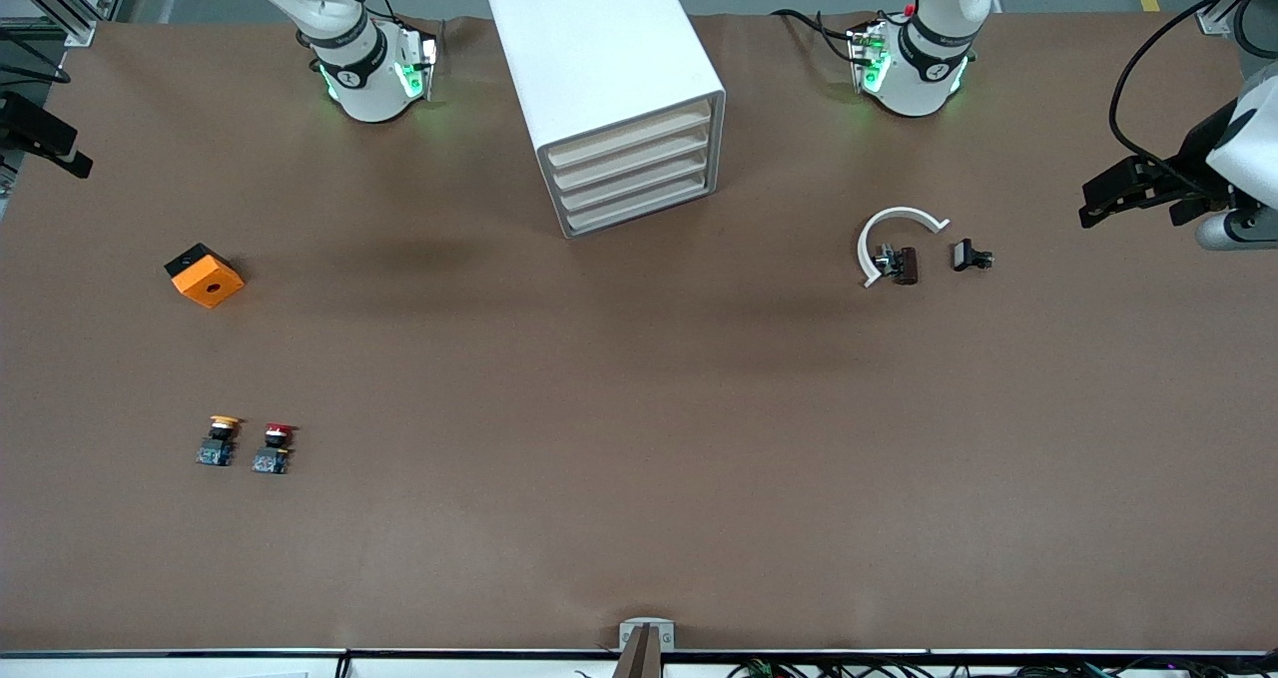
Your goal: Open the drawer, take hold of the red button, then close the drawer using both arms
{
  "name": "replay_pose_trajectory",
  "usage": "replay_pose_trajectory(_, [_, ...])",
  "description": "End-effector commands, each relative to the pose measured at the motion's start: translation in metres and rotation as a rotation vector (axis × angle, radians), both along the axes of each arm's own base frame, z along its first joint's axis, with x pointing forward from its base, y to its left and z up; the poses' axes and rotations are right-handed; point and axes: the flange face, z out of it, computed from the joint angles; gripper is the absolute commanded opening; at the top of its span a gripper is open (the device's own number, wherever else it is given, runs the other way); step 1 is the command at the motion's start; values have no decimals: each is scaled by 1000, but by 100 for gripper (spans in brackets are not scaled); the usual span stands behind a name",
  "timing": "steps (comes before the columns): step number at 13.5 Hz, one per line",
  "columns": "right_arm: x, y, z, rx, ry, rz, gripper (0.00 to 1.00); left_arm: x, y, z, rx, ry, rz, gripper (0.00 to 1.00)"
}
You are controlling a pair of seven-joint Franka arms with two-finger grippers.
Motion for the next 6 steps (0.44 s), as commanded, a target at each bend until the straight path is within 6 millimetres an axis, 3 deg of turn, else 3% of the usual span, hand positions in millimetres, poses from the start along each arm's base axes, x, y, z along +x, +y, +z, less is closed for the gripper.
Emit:
replay_pose_trajectory(1, [-8,2,4,8,-18,9,100,0,-1,8,14,2,9,100])
replay_pose_trajectory(6, [-8,2,4,8,-18,8,100,0,-1,8,9,1,8,100])
